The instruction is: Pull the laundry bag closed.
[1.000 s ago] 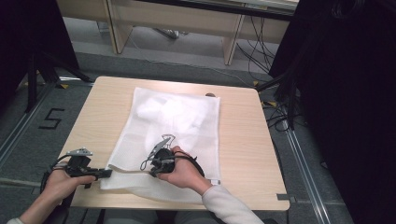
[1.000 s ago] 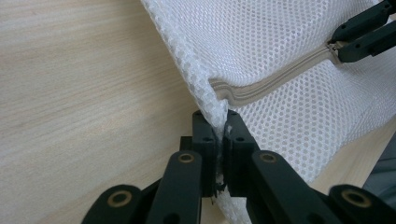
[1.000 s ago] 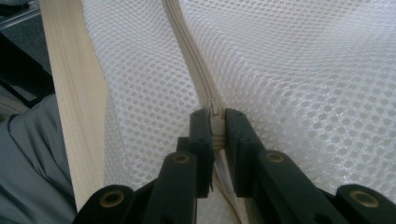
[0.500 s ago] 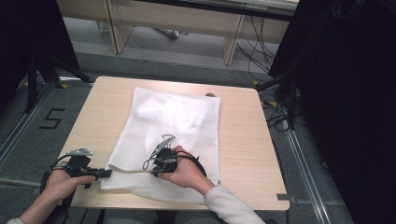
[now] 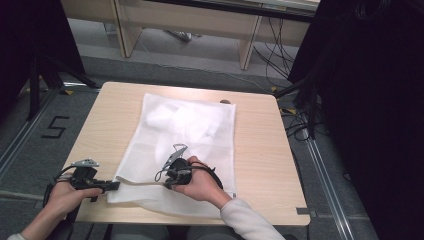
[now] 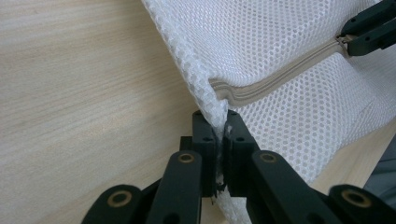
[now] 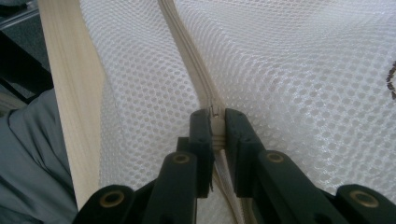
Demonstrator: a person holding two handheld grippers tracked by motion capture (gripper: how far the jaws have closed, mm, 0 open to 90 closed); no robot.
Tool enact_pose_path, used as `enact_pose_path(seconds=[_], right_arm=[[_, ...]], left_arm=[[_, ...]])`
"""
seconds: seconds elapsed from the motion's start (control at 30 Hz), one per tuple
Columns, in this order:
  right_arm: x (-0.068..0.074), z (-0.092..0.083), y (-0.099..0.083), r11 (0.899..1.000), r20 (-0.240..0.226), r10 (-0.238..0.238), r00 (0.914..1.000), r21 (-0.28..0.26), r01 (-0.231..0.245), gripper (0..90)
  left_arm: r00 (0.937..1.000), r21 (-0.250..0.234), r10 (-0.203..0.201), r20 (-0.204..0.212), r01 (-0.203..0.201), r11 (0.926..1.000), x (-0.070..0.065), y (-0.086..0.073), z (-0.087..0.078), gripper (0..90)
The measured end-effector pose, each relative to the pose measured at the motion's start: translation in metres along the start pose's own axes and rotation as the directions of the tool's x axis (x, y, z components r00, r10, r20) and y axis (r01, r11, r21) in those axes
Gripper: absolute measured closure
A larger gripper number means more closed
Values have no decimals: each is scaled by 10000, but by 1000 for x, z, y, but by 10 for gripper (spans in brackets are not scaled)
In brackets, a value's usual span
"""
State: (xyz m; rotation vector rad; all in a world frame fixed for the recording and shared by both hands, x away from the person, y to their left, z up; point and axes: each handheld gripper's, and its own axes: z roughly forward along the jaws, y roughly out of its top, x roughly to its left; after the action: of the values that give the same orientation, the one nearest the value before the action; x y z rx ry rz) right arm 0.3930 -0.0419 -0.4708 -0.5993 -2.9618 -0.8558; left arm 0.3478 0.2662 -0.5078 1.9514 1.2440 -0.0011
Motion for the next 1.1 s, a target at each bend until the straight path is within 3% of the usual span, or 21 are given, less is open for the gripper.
enact_pose_path(seconds=[1.1], right_arm=[[-6, -8, -9, 9999, 121, 163, 9998, -23, -163, 826]], left_arm=[[10000, 12, 6, 18, -6, 10000, 0, 0, 0, 848]])
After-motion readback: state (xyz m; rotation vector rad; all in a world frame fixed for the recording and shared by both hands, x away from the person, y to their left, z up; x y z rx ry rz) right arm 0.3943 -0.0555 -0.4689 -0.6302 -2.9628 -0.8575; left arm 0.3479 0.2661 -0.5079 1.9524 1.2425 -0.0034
